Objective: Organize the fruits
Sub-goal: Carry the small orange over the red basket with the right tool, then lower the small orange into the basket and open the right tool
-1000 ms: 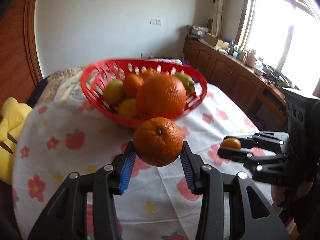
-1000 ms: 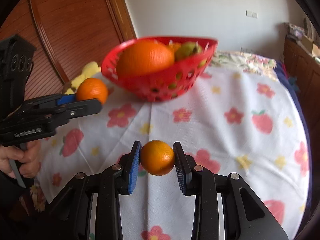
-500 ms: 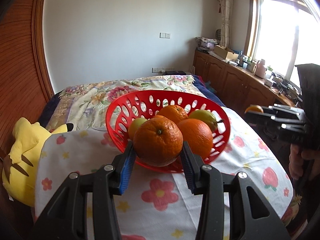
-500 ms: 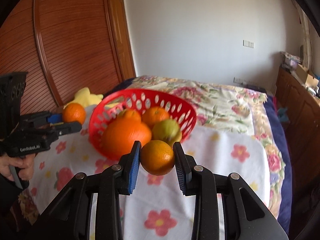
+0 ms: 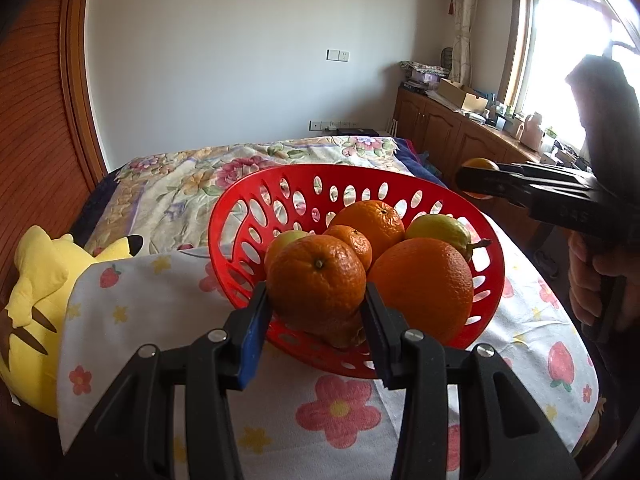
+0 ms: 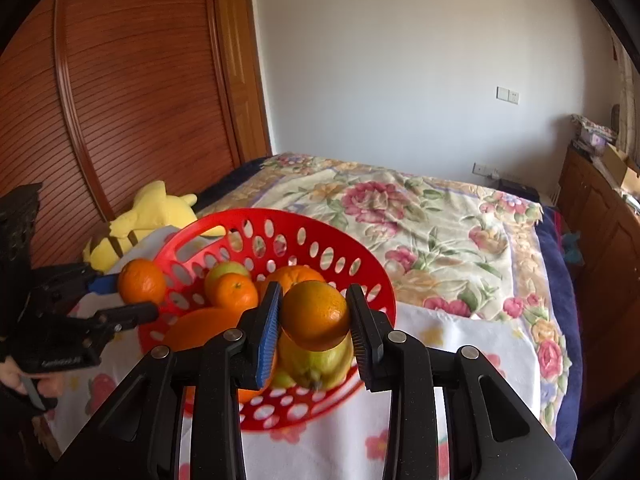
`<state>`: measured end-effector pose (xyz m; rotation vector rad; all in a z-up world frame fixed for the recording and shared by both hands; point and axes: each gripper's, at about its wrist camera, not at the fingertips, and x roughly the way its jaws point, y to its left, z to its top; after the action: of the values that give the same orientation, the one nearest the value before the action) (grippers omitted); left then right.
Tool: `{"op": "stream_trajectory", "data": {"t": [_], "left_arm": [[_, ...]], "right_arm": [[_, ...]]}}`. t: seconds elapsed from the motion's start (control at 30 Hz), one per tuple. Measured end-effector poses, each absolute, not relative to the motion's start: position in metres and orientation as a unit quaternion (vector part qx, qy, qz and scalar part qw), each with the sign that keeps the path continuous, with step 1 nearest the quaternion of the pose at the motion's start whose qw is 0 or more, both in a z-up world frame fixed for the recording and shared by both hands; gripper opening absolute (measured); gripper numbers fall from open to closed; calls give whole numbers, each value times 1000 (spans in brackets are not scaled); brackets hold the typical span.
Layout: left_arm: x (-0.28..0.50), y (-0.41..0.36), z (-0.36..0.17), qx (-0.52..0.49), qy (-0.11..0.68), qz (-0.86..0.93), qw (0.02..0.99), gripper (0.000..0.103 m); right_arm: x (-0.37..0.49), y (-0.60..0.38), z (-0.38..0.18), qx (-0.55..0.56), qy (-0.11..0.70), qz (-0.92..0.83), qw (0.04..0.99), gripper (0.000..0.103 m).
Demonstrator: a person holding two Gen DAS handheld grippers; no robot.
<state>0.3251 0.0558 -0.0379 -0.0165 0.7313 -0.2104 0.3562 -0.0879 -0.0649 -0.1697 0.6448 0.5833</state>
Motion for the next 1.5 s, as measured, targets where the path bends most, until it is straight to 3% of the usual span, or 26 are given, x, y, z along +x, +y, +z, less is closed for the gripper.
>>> {"op": "stream_trajectory", "data": {"t": [0.53, 1.5], "left_arm": [[331, 56, -44, -7, 362, -103, 926, 43], [350, 57, -50, 6, 380, -92, 920, 46]], "right_arm": [[397, -72, -94, -89, 350, 269, 893, 32], [351, -80, -84, -79, 331, 280, 898, 38]]}}
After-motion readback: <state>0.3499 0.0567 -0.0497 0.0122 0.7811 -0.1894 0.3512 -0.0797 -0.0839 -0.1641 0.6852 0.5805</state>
